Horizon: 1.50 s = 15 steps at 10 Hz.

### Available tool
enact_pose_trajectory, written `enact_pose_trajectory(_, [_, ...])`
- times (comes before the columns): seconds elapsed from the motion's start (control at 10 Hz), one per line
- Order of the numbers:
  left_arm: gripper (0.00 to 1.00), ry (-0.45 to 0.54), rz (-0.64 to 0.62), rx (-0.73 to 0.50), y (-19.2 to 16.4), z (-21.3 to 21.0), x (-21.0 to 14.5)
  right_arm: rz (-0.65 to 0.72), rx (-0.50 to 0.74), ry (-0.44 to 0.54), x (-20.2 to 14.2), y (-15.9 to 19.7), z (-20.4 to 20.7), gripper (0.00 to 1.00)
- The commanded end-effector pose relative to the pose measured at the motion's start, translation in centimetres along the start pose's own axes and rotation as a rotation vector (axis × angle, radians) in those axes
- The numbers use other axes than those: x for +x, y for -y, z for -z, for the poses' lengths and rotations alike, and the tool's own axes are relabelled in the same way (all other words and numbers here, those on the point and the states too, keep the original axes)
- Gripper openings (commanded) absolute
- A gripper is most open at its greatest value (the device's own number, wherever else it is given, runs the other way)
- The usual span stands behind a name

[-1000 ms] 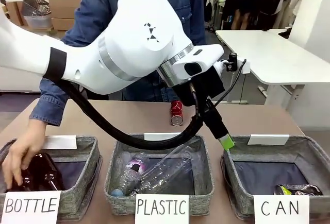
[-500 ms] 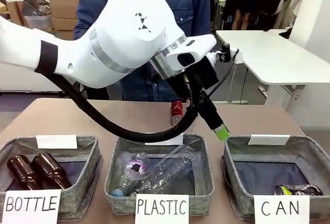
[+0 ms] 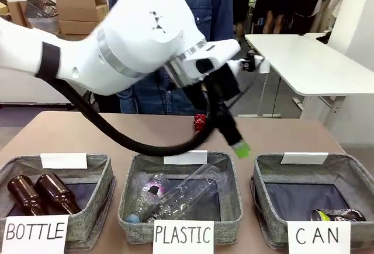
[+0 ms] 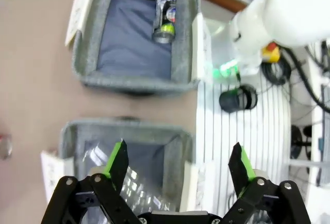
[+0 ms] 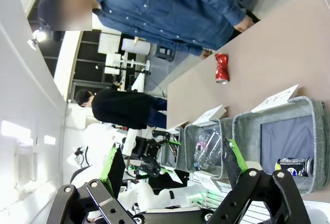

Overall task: Sort the can waste into the basket.
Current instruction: Pick up the can waste from the table and place it in the right Fabric basket.

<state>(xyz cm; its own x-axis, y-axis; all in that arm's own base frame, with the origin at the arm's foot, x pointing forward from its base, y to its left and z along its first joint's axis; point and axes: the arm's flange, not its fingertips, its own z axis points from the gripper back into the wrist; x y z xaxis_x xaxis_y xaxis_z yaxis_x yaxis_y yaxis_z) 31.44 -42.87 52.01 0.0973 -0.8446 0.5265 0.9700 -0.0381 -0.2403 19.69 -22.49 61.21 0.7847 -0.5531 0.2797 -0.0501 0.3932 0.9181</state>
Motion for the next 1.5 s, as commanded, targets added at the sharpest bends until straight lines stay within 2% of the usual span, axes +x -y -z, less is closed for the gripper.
enact_pose_trajectory(0.0, [1.00,-0.081,-0.085,0.032,-1.2,-7.9,-4.8,-0.003,0.002,0.003,0.0,-0.1,-0.1,1.00])
enact_pose_trajectory(0.1, [1.00,-0.061,-0.206,0.072,-1.9,-12.3,-7.8,0.000,0.000,0.000,0.0,0.0,0.0,1.00])
enact_pose_trajectory(0.3, [1.00,0.106,-0.462,0.115,-2.6,-19.8,-14.0,-0.078,-0.023,-0.076,0.6,-3.1,5.4,1.00])
enact_pose_trajectory(0.4, [1.00,0.207,-0.659,0.088,-3.1,-22.9,-18.0,-0.097,0.003,-0.171,0.1,-4.6,10.4,1.00])
enact_pose_trajectory(0.6, [1.00,0.432,-1.003,-0.014,-3.8,-26.3,-24.7,-0.162,0.090,-0.408,-2.7,-6.0,19.6,1.00])
enact_pose_trajectory(0.8, [1.00,0.626,-1.259,-0.080,-4.2,-27.8,-30.5,-0.148,0.172,-0.532,-5.4,-7.3,26.5,1.00])
enact_pose_trajectory(0.9, [1.00,0.731,-1.352,-0.081,-4.0,-28.2,-32.8,-0.104,0.241,-0.538,-6.5,-7.7,28.8,1.00])
enact_pose_trajectory(1.0, [1.00,0.875,-1.392,-0.097,-3.7,-28.7,-34.9,-0.062,0.261,-0.546,-7.8,-7.7,30.6,1.00])
enact_pose_trajectory(1.1, [1.00,1.036,-1.397,-0.119,-3.0,-29.1,-36.7,0.018,0.213,-0.526,-8.7,-7.3,31.8,1.00])
enact_pose_trajectory(1.2, [1.00,1.185,-1.386,-0.172,-2.4,-29.4,-38.3,0.041,0.204,-0.488,-8.9,-6.9,32.4,1.00])
enact_pose_trajectory(1.3, [1.00,1.270,-1.381,-0.235,-2.0,-29.1,-39.4,0.034,0.180,-0.468,-8.0,-6.6,32.1,1.00])
enact_pose_trajectory(1.4, [1.00,0.939,-1.435,-0.175,-3.8,-30.3,-38.9,0.029,0.129,-0.413,-6.7,-6.3,31.3,1.00])
